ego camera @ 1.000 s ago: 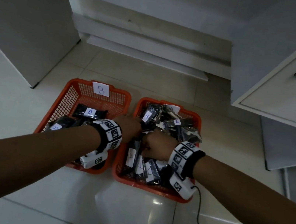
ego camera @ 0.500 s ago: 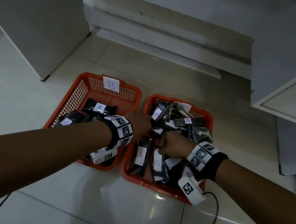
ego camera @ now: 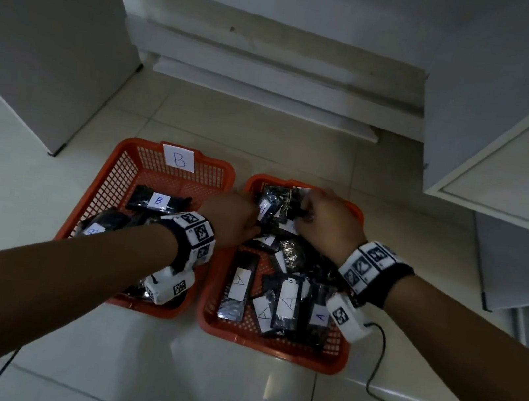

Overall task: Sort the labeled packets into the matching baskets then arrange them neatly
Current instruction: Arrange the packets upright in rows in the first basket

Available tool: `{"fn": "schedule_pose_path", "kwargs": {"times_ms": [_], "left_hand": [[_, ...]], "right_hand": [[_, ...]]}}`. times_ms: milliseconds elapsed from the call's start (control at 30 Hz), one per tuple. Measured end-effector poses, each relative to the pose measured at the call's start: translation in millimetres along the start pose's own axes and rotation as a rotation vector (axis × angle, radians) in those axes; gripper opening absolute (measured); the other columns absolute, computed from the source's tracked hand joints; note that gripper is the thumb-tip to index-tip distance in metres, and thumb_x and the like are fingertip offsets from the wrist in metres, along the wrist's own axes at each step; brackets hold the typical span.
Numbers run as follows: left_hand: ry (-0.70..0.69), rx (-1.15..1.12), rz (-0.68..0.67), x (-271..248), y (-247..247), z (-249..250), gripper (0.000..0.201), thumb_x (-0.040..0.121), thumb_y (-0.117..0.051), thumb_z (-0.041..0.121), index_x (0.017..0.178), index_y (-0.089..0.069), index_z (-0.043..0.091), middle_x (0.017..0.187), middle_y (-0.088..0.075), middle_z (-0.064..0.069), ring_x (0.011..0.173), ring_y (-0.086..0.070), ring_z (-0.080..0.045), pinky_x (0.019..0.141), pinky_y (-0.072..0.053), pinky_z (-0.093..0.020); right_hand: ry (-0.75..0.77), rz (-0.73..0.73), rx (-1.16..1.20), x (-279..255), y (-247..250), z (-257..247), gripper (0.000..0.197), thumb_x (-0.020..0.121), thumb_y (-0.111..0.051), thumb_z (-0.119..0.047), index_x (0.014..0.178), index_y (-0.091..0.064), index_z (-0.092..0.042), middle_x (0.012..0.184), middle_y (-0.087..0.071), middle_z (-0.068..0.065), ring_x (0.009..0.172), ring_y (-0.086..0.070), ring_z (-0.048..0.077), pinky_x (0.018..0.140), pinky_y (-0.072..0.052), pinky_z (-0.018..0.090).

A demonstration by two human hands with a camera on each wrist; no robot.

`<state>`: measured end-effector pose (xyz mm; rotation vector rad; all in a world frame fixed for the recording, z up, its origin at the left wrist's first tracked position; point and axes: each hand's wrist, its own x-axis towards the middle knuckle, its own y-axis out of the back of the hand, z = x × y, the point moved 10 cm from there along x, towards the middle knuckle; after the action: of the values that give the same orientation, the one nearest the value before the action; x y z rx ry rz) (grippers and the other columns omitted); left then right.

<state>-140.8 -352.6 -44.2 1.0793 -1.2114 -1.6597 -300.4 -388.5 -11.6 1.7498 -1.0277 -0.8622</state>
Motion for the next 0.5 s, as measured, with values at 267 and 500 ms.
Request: {"fn": "schedule_pose_path", "kwargs": {"times_ms": [267, 500], "left_hand": [[0.1, -0.165, 0.199, 23.9, 15.3, -6.3, 0.083, 0.083, -0.065, 0.064, 0.153, -0.025, 0.045, 0.137, -0.045, -0.009, 0.116, -0.052, -0.038, 0.094, -0.052, -0.051], [0.055, 0.002, 0.105, 51.6, -2.0, 12.7, 0.076, 0.08, -0.067, 0.066, 0.146, -0.04, 0.039, 0.143, -0.042, -0.006, 0.123, -0.047, -0.038, 0.096, -0.047, -0.054]], "right_hand": [[0.05, -0.042, -0.109, 55.5, -12.4, 19.1, 0.051, 0.088, -0.073, -0.03, 0.135, -0.054, -0.022, 0.13, -0.051, 0.005, 0.115, -0.051, 0.033, 0.088, -0.051, 0.044], [0.114, -0.011, -0.044, 50.9, -10.1, 24.6, 0.043, 0.088, -0.075, -0.031, 0.127, -0.059, -0.023, 0.116, -0.041, 0.006, 0.103, -0.05, 0.029, 0.081, -0.051, 0.039]]}}
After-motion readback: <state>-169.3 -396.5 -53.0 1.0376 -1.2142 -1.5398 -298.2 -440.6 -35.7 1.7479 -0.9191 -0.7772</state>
